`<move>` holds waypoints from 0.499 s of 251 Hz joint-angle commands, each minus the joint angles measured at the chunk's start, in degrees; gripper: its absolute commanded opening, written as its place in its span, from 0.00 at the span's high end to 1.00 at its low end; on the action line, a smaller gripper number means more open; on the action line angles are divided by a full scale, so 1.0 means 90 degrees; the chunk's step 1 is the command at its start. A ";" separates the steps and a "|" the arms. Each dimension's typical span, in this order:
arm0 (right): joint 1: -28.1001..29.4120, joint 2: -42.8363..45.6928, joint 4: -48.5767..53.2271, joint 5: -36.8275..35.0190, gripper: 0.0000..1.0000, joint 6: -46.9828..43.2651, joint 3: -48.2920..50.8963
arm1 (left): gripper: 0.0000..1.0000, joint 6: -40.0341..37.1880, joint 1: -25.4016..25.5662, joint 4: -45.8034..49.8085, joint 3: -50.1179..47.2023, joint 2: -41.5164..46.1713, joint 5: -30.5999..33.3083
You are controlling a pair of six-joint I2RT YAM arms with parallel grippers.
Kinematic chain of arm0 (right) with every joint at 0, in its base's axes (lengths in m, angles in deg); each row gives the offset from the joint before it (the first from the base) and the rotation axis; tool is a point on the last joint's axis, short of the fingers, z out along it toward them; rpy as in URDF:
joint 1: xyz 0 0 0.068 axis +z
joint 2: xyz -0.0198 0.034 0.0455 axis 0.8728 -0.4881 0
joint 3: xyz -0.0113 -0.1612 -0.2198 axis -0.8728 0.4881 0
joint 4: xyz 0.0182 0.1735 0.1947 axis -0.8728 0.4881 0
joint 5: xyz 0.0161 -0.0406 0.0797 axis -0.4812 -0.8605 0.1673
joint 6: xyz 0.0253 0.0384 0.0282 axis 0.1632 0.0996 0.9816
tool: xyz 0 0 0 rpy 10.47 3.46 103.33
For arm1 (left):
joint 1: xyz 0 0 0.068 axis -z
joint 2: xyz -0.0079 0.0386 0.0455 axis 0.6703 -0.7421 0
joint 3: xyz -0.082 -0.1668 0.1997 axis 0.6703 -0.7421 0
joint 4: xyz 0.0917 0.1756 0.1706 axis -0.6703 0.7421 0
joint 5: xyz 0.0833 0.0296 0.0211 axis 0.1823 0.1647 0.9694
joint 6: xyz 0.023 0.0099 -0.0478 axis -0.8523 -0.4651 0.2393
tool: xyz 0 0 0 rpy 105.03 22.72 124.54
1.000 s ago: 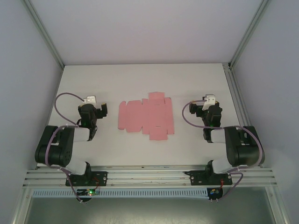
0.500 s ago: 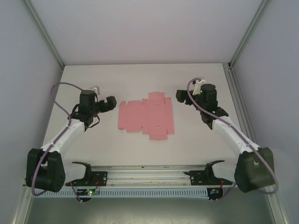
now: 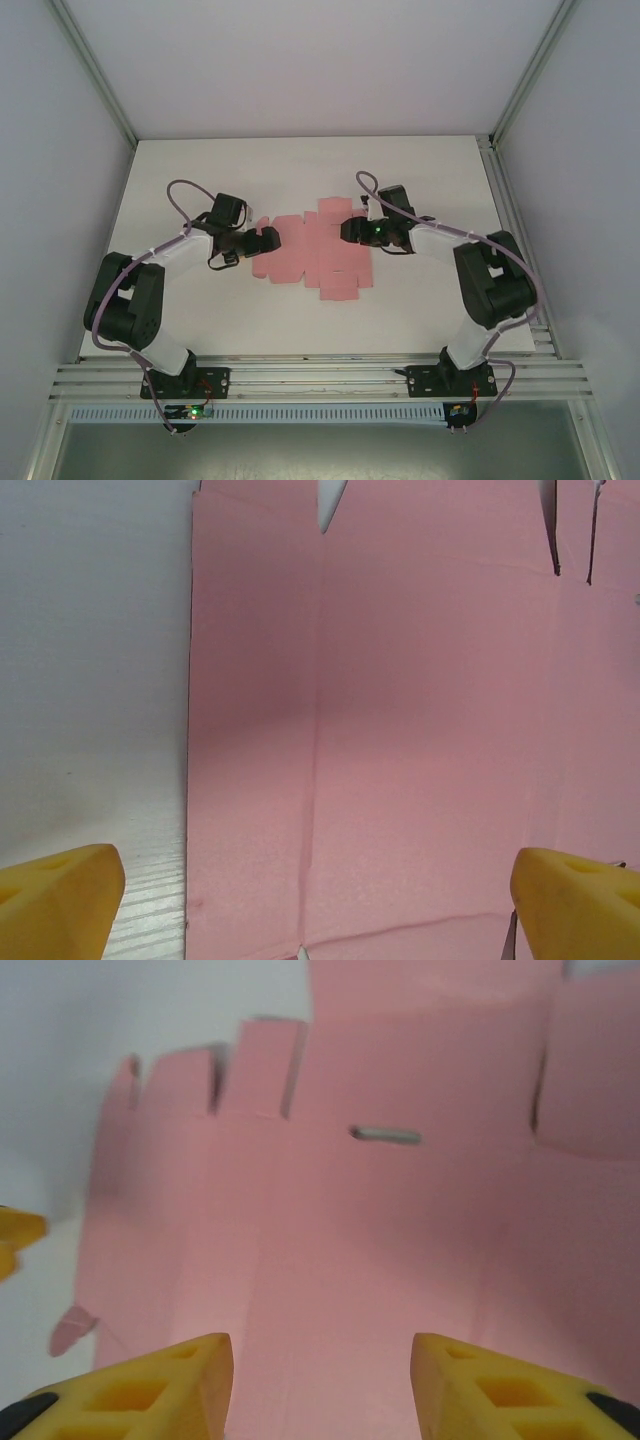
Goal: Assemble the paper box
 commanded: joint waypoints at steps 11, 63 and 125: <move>-0.0177 -0.0389 0.0238 -0.0350 0.52 0.0014 -0.0199 | 0.00 0.0030 0.0030 0.0319 0.0292 -0.0063 0.0059; -0.0353 -0.0847 0.0628 -0.0971 0.58 0.0152 0.0132 | 0.01 0.0115 0.0033 0.0362 0.0368 -0.0241 0.0080; -0.0395 -0.0792 0.0663 -0.1098 0.57 0.0102 0.0403 | 0.11 0.0903 0.0038 0.0723 0.0533 -0.0712 -0.0874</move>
